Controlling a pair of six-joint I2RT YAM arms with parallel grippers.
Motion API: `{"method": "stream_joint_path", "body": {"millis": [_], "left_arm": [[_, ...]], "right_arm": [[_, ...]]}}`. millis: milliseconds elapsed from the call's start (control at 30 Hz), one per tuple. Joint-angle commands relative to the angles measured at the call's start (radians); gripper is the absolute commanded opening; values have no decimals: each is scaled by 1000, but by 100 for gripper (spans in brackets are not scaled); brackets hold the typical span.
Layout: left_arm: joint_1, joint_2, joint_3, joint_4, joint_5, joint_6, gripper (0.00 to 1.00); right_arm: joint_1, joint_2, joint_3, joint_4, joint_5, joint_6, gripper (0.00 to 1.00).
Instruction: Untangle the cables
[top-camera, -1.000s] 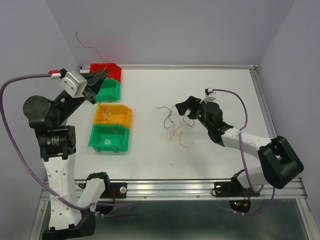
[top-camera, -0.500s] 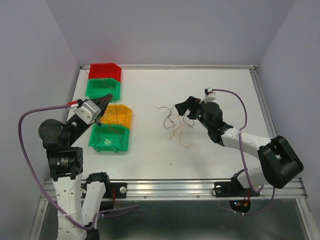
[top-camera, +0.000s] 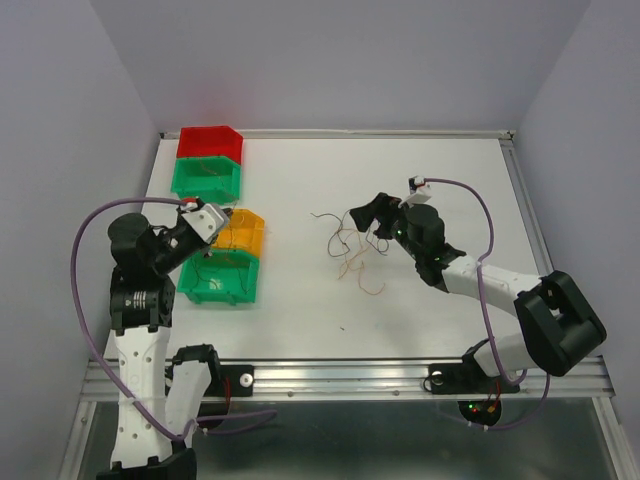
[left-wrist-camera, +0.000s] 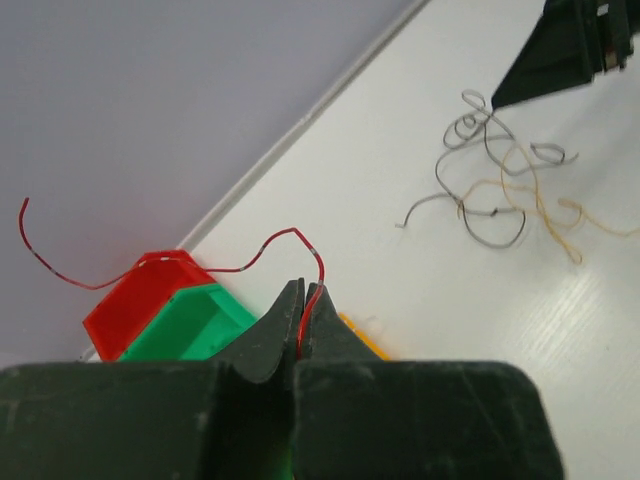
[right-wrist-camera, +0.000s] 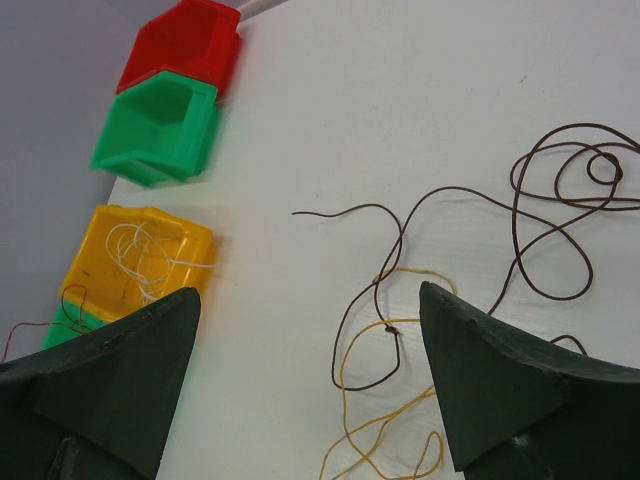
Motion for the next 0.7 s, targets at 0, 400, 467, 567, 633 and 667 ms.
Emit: {"method": "stream_joint_path", "body": {"millis": [0,400,467,567,633,667], "left_arm": [[1,-10,2,-267,-16,310,0],[0,77,-84,-358,-262,402,0],[1,109,-85,-330,-292,347,0],[1,135,-105,-287,-306,347,0],[0,131,-134,-267,-297,359,0],[1,125,-146,-252,-291,389,0]], "right_arm": [[4,-8,-5,51,-12,-2,95],[4,6,-2,51,-20,6,95],[2,3,-2,51,-21,7,95],[2,-5,-5,51,-24,7,95],[2,-9,-5,51,-26,9,95],[4,-9,-5,51,-27,9,95]]}}
